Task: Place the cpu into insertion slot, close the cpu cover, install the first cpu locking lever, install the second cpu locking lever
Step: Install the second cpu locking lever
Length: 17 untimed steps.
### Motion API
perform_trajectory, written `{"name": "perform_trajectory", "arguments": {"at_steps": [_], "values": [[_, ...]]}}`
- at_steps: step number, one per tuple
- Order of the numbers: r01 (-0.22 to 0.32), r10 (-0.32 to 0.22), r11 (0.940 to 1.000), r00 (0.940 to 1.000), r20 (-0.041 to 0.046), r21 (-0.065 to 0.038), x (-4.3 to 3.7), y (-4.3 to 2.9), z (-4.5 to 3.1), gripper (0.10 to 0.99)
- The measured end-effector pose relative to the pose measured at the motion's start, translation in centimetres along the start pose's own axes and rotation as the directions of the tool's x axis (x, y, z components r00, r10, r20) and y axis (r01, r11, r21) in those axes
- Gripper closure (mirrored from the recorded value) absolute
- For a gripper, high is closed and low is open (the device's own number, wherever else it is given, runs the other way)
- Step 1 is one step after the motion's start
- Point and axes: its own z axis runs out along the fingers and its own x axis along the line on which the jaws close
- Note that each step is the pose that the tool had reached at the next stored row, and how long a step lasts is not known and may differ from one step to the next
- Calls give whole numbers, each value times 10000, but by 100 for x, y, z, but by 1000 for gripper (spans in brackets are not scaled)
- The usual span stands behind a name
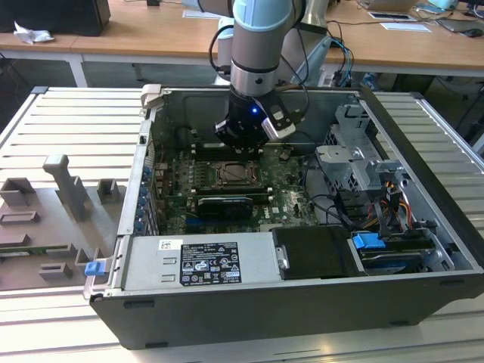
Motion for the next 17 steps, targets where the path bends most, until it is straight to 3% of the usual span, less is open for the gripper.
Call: {"name": "perform_trajectory", "arguments": {"at_steps": [5, 6, 8, 10, 15, 16, 17], "values": [[1, -1, 10000, 10000, 0, 2, 0, -1, -38, 980], [1, -1, 10000, 10000, 1, 0, 0, 2, -87, 980], [2, -2, 10000, 10000, 0, 2, 0, 13, -260, 980], [0, 0, 10000, 10000, 1, 0, 2, -11, -293, 980], [0, 0, 10000, 10000, -1, 2, 12, -159, -305, 980], [2, -2, 10000, 10000, -1, 1, 17, -246, -310, 980], [0, 0, 10000, 10000, -1, 1, 20, -289, -314, 980]]}}
